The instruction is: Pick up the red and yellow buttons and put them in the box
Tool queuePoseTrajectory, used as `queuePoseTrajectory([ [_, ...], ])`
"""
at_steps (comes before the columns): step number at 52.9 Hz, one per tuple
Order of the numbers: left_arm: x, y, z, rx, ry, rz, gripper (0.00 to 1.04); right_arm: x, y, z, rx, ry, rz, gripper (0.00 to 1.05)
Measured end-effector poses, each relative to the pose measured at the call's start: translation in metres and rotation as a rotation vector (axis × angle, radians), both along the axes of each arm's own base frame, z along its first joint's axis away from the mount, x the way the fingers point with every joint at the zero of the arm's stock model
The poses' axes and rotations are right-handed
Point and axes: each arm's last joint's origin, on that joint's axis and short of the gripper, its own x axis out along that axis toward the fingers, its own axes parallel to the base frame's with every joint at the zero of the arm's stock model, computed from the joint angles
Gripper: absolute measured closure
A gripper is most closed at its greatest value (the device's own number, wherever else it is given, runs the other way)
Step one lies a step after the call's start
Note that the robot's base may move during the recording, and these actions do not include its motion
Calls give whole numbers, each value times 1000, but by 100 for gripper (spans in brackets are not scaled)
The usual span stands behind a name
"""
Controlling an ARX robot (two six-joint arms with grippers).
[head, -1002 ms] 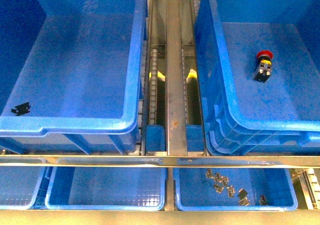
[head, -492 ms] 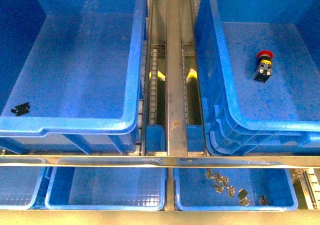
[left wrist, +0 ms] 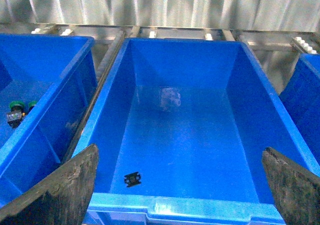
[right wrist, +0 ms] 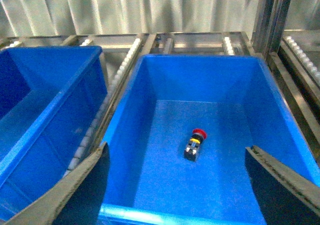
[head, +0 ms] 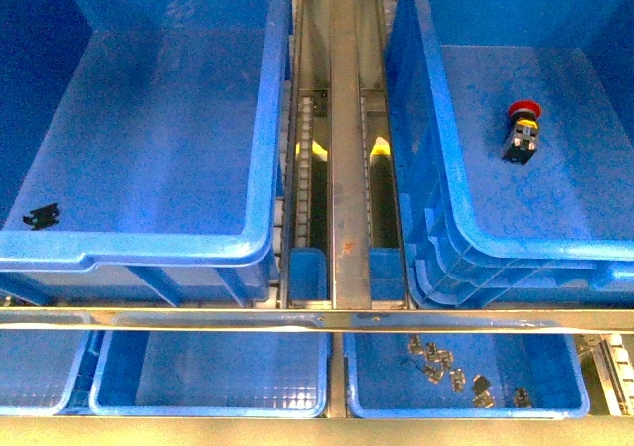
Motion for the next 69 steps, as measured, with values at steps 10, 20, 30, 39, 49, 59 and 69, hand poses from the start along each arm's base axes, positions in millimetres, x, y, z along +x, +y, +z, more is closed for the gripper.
queuePoseTrajectory([
  [10, 0, 0, 0, 0, 0, -1, 8, 0, 0, 0, 0, 0, 2, 7],
  [20, 0, 0, 0, 0, 0, 2, 8, 0, 0, 0, 0, 1, 2, 7],
  [30, 0, 0, 0, 0, 0, 2, 8, 0, 0, 0, 0, 1, 2, 7],
  [39, 0, 0, 0, 0, 0, 3, 8, 0, 0, 0, 0, 1, 5, 7],
  [49, 0, 0, 0, 0, 0, 2, 8, 0, 0, 0, 0, 0, 2, 7],
  [59, 0, 0, 0, 0, 0, 6, 8, 0, 0, 0, 0, 0, 5, 7],
  [69, 0, 0, 0, 0, 0, 7, 8, 0, 0, 0, 0, 0, 11, 7],
])
